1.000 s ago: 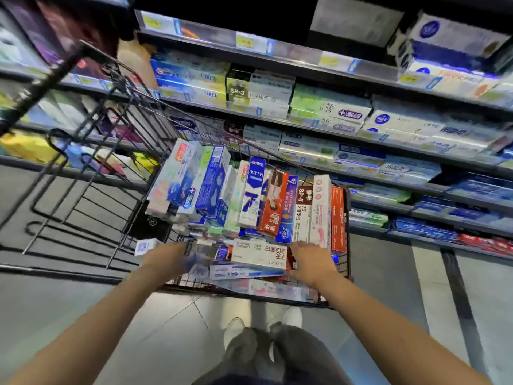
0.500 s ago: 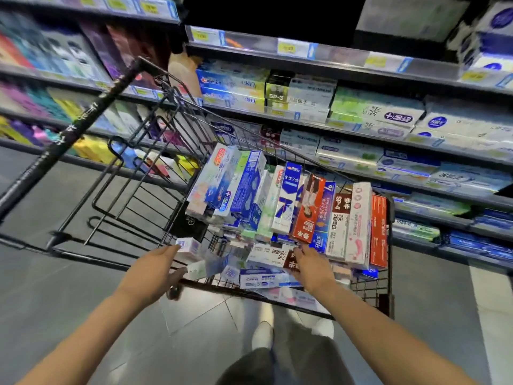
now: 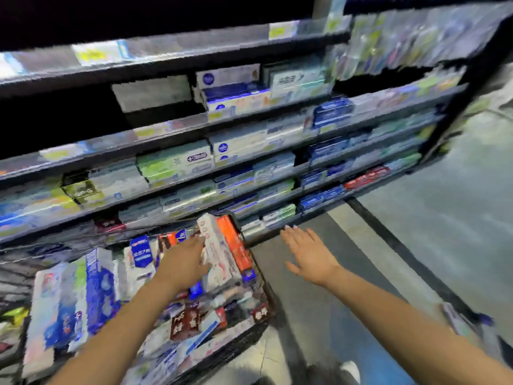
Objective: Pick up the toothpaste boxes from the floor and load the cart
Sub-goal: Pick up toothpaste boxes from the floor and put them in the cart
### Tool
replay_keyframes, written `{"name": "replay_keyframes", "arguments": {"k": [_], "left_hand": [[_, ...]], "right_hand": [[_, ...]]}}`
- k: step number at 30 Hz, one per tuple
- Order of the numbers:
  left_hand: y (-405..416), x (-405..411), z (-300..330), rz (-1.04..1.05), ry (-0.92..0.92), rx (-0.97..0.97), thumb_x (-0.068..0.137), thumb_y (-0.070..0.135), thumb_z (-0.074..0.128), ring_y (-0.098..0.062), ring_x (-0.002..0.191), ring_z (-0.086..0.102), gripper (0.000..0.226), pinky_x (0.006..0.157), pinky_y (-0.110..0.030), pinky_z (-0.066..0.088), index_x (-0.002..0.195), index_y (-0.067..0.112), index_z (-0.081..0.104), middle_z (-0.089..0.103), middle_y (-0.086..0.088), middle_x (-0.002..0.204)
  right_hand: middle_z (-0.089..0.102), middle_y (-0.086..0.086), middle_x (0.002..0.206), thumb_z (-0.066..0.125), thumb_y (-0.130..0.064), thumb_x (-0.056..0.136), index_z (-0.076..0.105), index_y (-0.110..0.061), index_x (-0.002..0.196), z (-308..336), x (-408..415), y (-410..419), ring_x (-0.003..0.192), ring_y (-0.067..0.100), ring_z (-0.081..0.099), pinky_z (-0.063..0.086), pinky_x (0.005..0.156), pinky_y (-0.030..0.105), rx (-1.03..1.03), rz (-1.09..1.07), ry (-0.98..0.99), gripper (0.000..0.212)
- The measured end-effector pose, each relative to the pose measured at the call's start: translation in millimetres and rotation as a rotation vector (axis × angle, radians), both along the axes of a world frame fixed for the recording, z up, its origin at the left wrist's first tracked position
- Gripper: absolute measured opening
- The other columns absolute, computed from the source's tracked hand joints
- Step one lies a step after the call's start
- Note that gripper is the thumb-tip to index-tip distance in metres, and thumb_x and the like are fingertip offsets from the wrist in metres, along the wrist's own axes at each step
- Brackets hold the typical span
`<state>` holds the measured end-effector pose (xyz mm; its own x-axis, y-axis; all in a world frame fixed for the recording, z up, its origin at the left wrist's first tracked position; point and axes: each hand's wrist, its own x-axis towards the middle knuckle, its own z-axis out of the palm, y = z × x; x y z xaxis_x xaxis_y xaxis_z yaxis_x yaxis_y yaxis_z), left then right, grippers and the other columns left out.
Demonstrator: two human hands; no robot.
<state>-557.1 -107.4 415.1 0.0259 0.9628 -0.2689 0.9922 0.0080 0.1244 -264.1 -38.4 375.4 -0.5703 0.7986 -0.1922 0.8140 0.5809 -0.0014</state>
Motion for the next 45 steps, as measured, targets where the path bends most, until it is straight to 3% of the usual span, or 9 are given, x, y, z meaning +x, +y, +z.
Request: {"name": "replay_keyframes", "arguments": {"k": [2,6,15,21,27,31,37,45], "left_hand": [[39,53,6,-0.143,0.037,0.007,0.080,0.062,0.027,-0.023,0.133,0.041,0.083,0.104,-0.033,0.036,0.145,0.009,0.031,0.040,-0.010,0.147],[105,173,-4,-0.407,0.112,-0.009,0.091,0.050,0.049,-0.021,0.144,0.022,0.081,0.116,-0.034,0.023,0.152,0.011,0.013,0.016,-0.007,0.158],[175,467,-45,-0.769,0.207,-0.101,0.090,0.053,0.048,-0.022,0.145,0.019,0.084,0.118,-0.038,0.020,0.151,0.010,0.010,0.013,-0.008,0.159],[191,621,-68,-0.939,0.180,-0.200,0.094,0.044,0.048,-0.023,0.147,0.012,0.078,0.120,-0.040,0.013,0.152,0.011,0.008,0.007,-0.006,0.160],[243,735,-112,-1.105,0.238,-0.353,0.094,0.042,0.047,-0.024,0.144,0.021,0.075,0.117,-0.038,0.019,0.151,0.007,0.012,0.016,-0.008,0.158],[297,821,-151,-1.230,0.257,-0.409,0.090,0.039,0.052,-0.024,0.133,0.037,0.064,0.109,-0.032,0.032,0.142,0.008,0.030,0.037,-0.011,0.146],[347,947,-237,-1.377,0.421,-0.471,0.089,0.047,0.052,-0.024,0.133,0.038,0.068,0.109,-0.035,0.033,0.143,0.012,0.030,0.038,-0.006,0.146],[346,1066,-441,-1.549,0.485,-0.530,0.089,0.038,0.052,-0.024,0.133,0.038,0.065,0.107,-0.034,0.033,0.144,0.011,0.027,0.038,-0.007,0.146]], "right_hand": [[0.001,0.006,0.161,0.047,-0.040,0.095,0.001,-0.013,0.153,2,55,4,0.148,0.024,0.004,0.007,0.120,0.044,-0.009,-0.133,0.008,0.079],[0.001,0.009,0.161,0.048,-0.038,0.096,0.000,-0.010,0.152,3,174,0,0.148,0.026,0.003,0.000,0.119,0.040,-0.024,-0.383,0.068,0.079],[0.006,0.010,0.160,0.047,-0.043,0.094,0.006,-0.010,0.153,-36,439,-61,0.147,0.026,0.009,0.003,0.119,0.039,-0.156,-0.892,0.094,0.079],[0.024,0.005,0.155,0.051,-0.044,0.091,0.017,-0.011,0.150,-68,544,-100,0.143,0.023,0.023,0.016,0.116,0.039,-0.252,-1.178,0.093,0.076],[0.012,0.005,0.159,0.043,-0.045,0.094,0.007,-0.013,0.153,-119,614,-100,0.147,0.021,0.013,0.008,0.118,0.041,-0.460,-1.445,0.100,0.076],[0.012,0.002,0.160,0.042,-0.045,0.093,0.008,-0.017,0.153,-151,658,-77,0.146,0.017,0.014,0.009,0.120,0.038,-0.511,-1.631,0.172,0.074],[0.013,0.003,0.159,0.047,-0.042,0.092,0.008,-0.014,0.152,-218,726,-38,0.146,0.015,0.014,0.009,0.117,0.032,-0.601,-1.791,0.270,0.077],[0.007,0.002,0.160,0.048,-0.041,0.093,0.001,-0.013,0.152,-401,802,-20,0.147,0.016,0.011,0.009,0.118,0.029,-0.731,-1.857,0.335,0.081]]}}
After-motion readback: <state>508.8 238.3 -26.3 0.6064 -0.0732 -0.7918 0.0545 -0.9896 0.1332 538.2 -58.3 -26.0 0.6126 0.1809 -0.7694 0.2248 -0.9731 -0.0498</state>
